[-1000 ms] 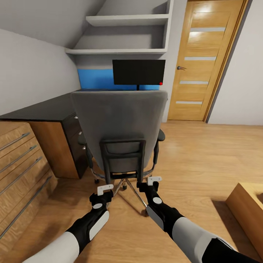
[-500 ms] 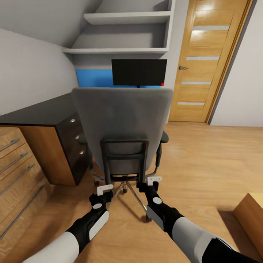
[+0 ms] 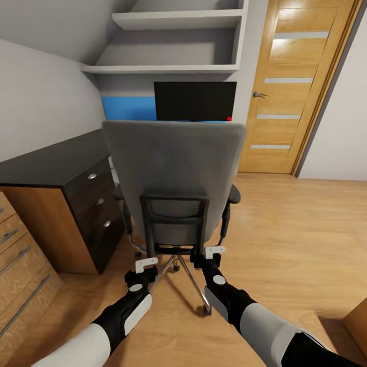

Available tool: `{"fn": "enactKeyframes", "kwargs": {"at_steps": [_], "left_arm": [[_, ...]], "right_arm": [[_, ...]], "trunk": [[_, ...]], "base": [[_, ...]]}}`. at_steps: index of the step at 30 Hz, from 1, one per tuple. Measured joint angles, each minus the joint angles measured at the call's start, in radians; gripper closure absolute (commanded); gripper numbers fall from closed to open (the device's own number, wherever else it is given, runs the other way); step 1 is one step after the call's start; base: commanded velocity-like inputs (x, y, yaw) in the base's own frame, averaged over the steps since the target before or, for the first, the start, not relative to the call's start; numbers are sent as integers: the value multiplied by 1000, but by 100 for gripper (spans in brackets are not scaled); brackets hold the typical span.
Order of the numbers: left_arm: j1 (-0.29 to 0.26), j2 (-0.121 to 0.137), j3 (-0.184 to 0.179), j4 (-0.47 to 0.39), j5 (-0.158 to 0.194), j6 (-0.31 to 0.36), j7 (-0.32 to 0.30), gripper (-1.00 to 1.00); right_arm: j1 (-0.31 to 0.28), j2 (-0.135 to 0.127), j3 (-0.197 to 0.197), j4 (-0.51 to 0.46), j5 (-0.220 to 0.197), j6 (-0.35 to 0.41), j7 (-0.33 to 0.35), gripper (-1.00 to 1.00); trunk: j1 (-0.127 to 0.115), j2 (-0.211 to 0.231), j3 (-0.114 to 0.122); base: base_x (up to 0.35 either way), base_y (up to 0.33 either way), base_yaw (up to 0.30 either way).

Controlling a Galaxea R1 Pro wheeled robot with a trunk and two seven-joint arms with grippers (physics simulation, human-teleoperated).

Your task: In the bedroom, organize the workspace by keeping the computer under the desk, ensuring the monitor is on the desk, placing the keyboard on the desk next to the monitor, placing the mouse on the desk next to the keyboard, moving the folder from the swivel chair onto the desk next to the mouse, stacking the notebook on top of the folder with the pen on top of the notebook, and positioning the swivel chair next to the desk.

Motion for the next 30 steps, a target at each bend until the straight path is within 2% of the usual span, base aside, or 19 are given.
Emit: {"fn": "enactKeyframes", "kwargs": {"at_steps": [30], "left_arm": [[-1,0,0,1,2,1,0,-100]], "right_arm": [[0,0,-2,0,-3,-2,-1,-100]], "trunk": [[0,0,0]], "base": [[329,0,0]]}}
